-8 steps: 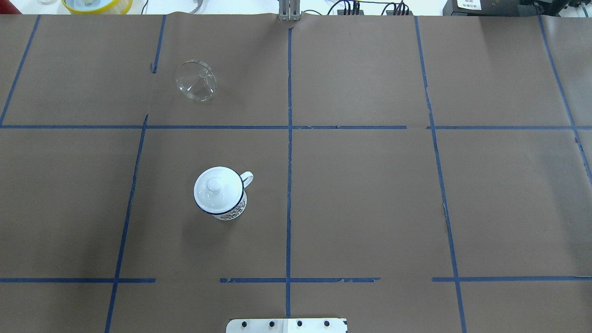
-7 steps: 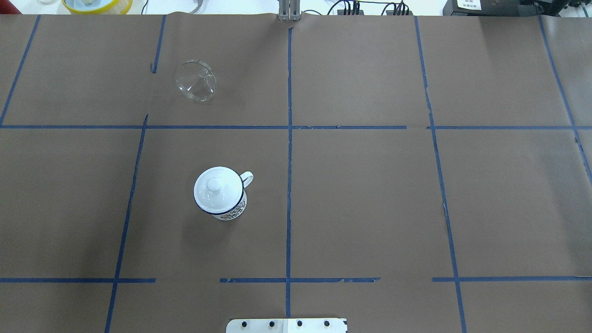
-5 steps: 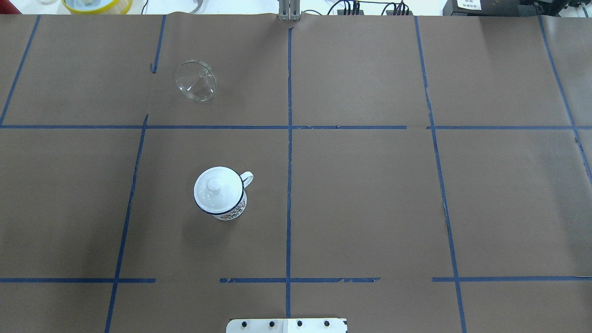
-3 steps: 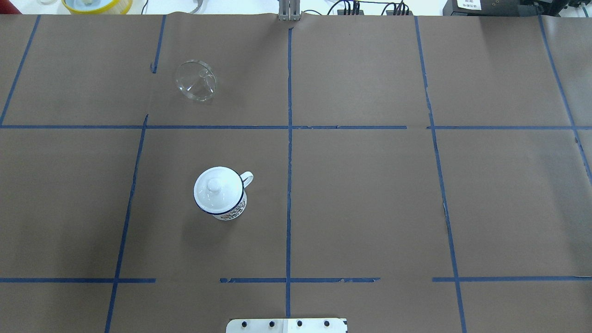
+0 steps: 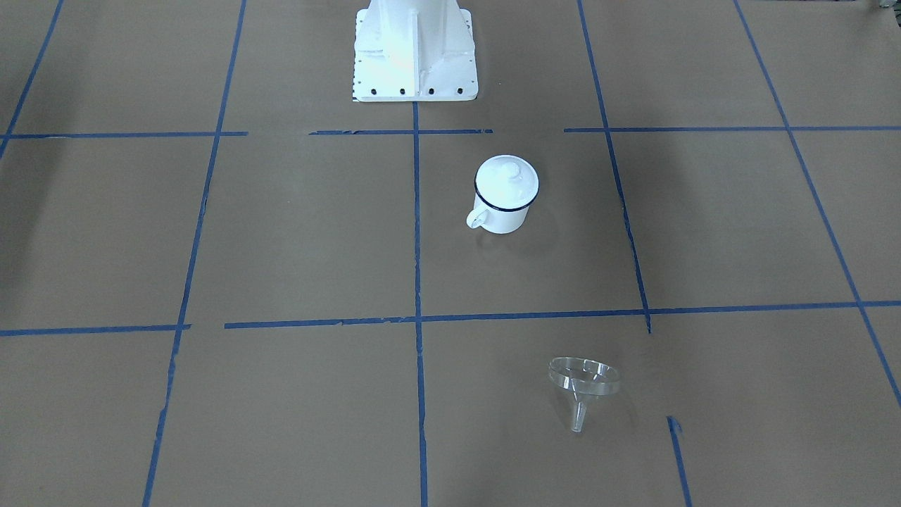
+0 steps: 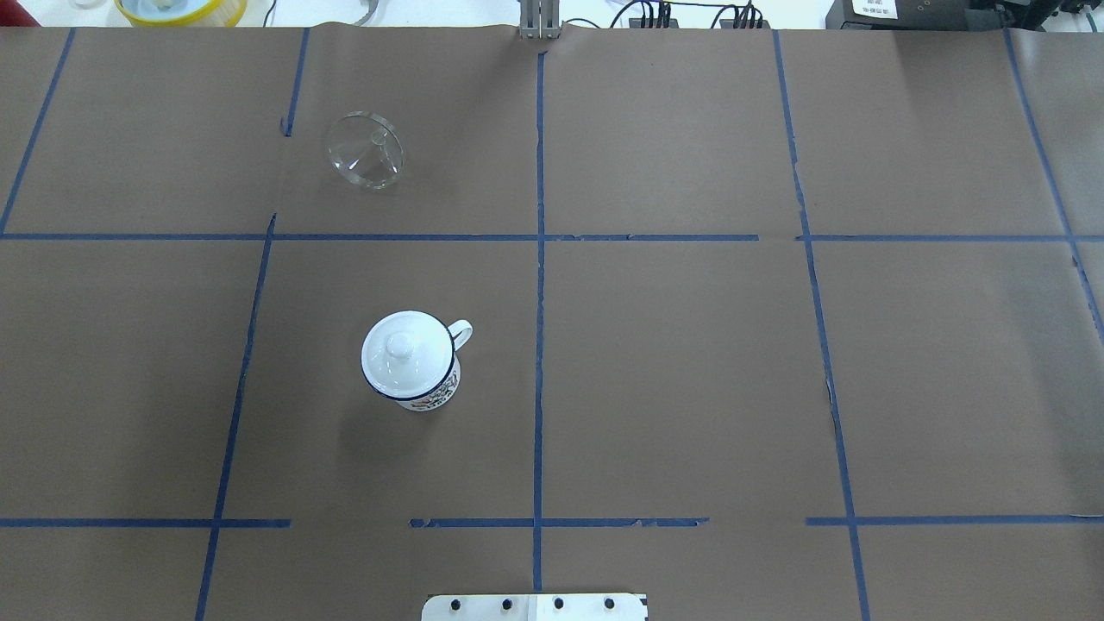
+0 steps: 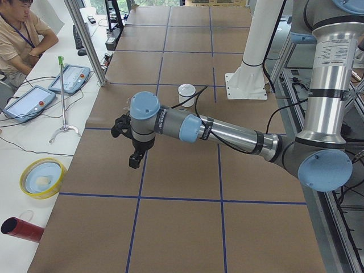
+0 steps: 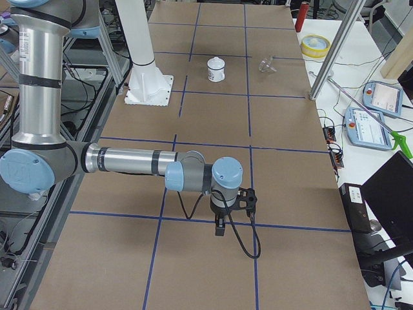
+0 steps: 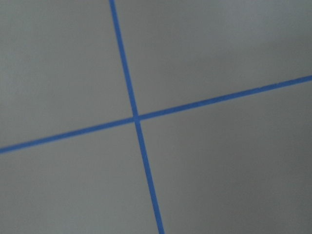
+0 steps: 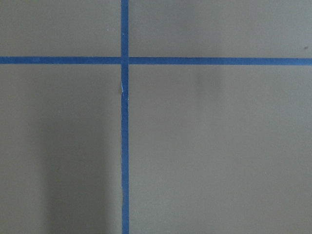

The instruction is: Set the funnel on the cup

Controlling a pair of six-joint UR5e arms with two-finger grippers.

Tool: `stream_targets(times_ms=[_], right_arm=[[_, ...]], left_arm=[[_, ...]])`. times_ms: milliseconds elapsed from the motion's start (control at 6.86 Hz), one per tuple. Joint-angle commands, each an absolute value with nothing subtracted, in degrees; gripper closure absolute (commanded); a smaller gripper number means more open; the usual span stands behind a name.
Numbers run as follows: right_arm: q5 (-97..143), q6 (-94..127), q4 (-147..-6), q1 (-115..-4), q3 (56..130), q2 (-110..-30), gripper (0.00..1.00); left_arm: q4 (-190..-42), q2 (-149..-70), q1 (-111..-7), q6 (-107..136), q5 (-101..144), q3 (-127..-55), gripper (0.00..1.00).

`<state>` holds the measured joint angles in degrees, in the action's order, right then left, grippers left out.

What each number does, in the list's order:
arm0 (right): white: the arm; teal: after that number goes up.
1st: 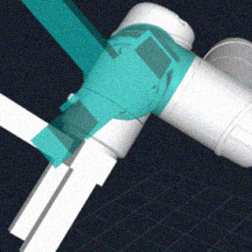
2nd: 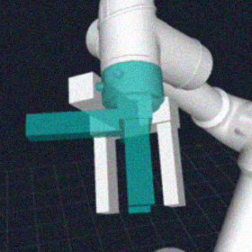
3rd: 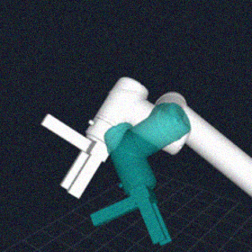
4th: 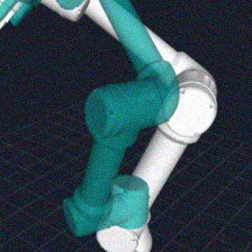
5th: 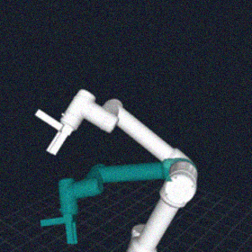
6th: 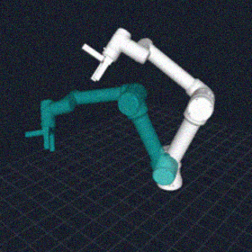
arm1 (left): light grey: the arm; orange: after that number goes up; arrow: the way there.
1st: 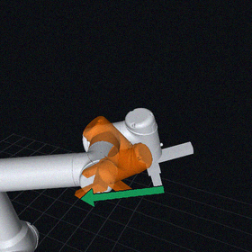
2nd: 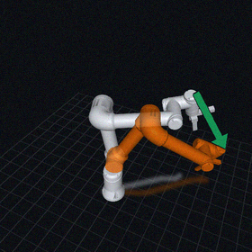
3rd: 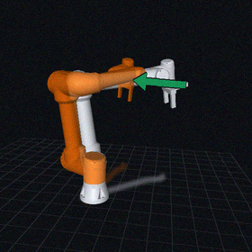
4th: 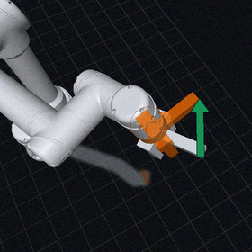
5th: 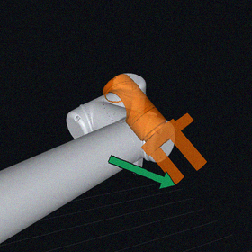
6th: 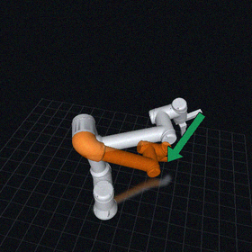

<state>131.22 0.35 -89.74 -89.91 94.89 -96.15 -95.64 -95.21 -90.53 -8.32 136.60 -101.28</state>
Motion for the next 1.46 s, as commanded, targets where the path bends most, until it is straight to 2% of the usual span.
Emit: stream_targets(times_ms=[0,292,438,875,1167,1312], right_arm=[[131.22,0.35,-89.74,-89.91,94.92,-96.15,0.00],[131.22,0.35,-89.74,-89.91,94.92,-96.15,0.00],[131.22,0.35,-89.74,-89.91,94.92,-96.15,0.00],[131.22,0.35,-89.74,-89.91,94.92,-96.15,0.00],[131.22,0.35,-89.74,-89.91,94.92,-96.15,0.00],[131.22,0.35,-89.74,-89.91,94.92,-96.15,0.00]], left_arm=[[-107.09,-96.69,-90.53,-0.69,136.41,-100.89,0.00],[-115.01,-96.68,-85.12,9.03,137.80,-100.71,0.00],[-114.87,-97.46,-76.46,14.45,139.47,-100.55,0.00],[-112.70,-106.92,-56.93,52.28,125.31,-103.00,0.00],[-91.97,-121.21,-49.17,62.44,123.58,-104.76,0.00],[-87.58,-123.20,-44.43,66.58,118.27,-107.72,0.00]])
